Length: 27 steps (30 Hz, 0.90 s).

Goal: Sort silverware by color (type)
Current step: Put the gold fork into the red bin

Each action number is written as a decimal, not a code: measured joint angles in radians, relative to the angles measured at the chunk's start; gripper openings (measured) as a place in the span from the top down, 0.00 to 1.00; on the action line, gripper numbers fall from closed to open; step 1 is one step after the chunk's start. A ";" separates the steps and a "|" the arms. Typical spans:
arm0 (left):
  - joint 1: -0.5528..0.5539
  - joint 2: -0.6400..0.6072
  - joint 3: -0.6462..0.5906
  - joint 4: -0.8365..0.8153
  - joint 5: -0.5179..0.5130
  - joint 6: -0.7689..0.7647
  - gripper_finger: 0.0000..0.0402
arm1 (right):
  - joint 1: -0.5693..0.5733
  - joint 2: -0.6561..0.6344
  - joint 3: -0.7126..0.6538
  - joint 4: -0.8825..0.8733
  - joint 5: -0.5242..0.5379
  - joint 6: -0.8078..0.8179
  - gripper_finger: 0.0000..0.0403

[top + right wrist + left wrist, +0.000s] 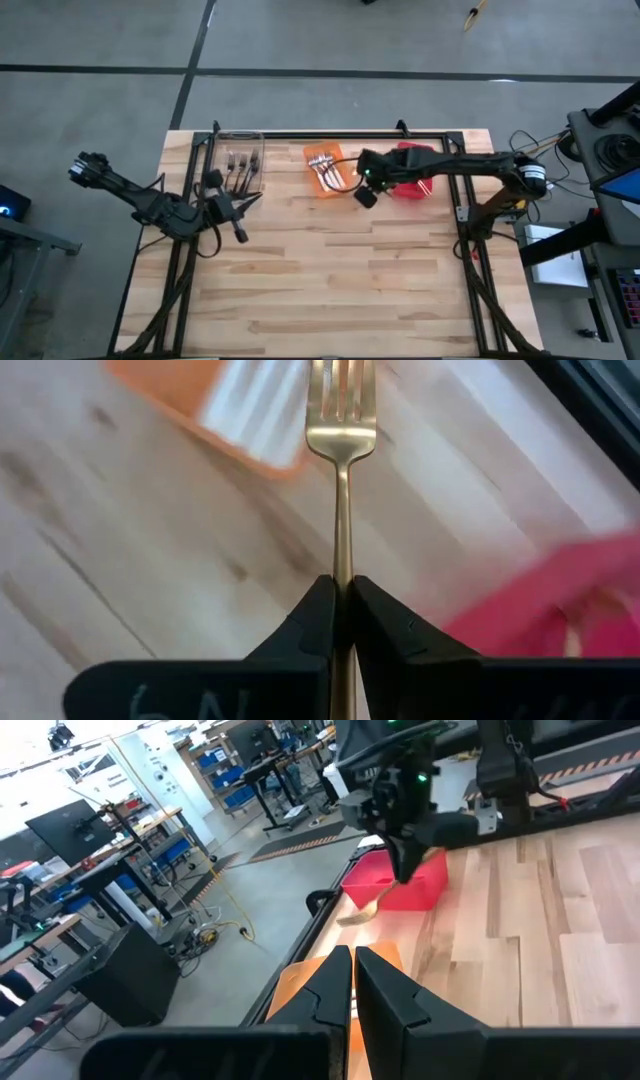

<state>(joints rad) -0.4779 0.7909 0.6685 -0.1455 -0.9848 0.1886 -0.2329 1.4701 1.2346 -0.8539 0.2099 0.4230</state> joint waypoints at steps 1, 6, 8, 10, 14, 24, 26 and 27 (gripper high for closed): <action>0.000 0.010 0.005 0.000 0.000 0.004 1.00 | -0.018 -0.007 0.000 -0.026 -0.001 0.010 0.97; 0.000 0.063 0.034 0.000 0.000 0.014 1.00 | -0.091 -0.035 0.000 -0.177 0.026 0.065 0.97; 0.000 0.083 0.045 0.001 0.000 0.026 1.00 | -0.106 -0.051 0.000 -0.231 0.049 0.089 0.97; 0.000 0.101 0.055 0.001 0.000 0.039 1.00 | -0.117 -0.066 0.000 -0.270 0.071 0.105 0.97; 0.000 0.125 0.070 0.001 -0.007 0.061 1.00 | -0.134 -0.103 0.000 -0.340 0.107 0.164 0.97; 0.002 0.137 0.063 -0.003 -0.158 0.065 1.00 | -0.206 -0.174 -0.071 -0.437 0.158 0.258 0.97; 0.002 0.136 0.063 -0.003 -0.159 0.065 1.00 | -0.225 -0.184 -0.100 -0.436 0.157 0.269 0.97; 0.002 0.136 0.063 -0.004 -0.159 0.065 1.00 | -0.235 -0.189 -0.115 -0.436 0.157 0.272 0.97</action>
<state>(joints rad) -0.4759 0.9268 0.7319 -0.1493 -1.1439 0.2539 -0.4677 1.2807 1.1197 -1.2895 0.3672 0.6949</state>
